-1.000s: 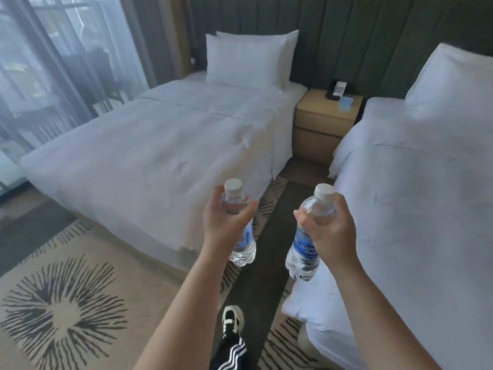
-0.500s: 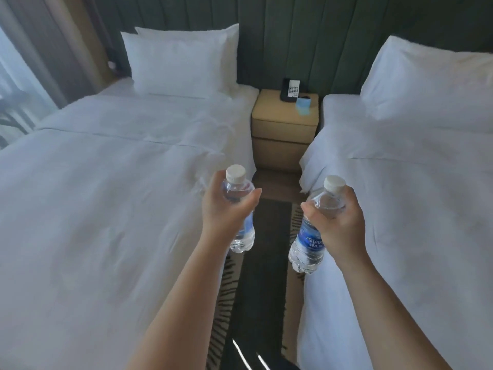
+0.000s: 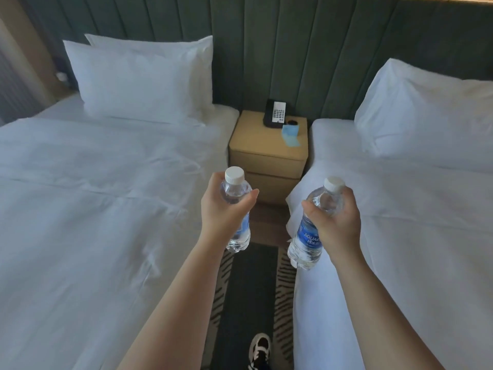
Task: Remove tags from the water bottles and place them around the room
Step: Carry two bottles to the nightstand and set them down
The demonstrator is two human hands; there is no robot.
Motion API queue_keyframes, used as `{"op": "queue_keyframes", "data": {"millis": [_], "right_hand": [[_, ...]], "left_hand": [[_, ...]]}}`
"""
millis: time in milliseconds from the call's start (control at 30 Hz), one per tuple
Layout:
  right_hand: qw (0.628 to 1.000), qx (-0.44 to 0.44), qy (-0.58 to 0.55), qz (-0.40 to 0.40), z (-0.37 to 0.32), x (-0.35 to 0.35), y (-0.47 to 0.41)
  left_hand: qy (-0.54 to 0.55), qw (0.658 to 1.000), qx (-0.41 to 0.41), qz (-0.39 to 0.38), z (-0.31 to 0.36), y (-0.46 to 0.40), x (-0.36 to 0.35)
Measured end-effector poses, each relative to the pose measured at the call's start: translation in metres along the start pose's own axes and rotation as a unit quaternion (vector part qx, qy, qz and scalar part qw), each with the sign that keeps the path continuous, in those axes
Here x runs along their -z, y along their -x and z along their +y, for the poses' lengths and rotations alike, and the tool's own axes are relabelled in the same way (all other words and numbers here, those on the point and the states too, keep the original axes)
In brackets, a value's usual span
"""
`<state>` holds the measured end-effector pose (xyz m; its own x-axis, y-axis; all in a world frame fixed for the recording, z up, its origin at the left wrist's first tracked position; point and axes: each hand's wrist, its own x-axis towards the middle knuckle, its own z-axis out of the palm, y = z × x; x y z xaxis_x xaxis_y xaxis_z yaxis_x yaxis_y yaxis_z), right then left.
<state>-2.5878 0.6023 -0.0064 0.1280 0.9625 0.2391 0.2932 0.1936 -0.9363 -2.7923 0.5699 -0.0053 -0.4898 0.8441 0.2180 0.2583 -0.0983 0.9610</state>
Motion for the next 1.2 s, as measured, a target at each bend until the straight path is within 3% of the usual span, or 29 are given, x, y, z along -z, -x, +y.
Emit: {"op": "queue_keyframes", "data": {"millis": [467,933,1200], "right_hand": [[0.999,-0.02,-0.015,-0.024,0.046,-0.086,-0.273],[0.998,-0.066,0.025,0.006,0.095,-0.245,-0.553],[0.995,-0.093,0.016,-0.013,0.113,-0.308,-0.666]], "left_hand": [[-0.013,1.0,0.018,0.006,-0.038,-0.258,-0.123],[0.008,0.996,0.067,-0.058,-0.114,-0.568,-0.223],[-0.013,0.994,0.087,-0.069,-0.147,-0.689,-0.256]]}}
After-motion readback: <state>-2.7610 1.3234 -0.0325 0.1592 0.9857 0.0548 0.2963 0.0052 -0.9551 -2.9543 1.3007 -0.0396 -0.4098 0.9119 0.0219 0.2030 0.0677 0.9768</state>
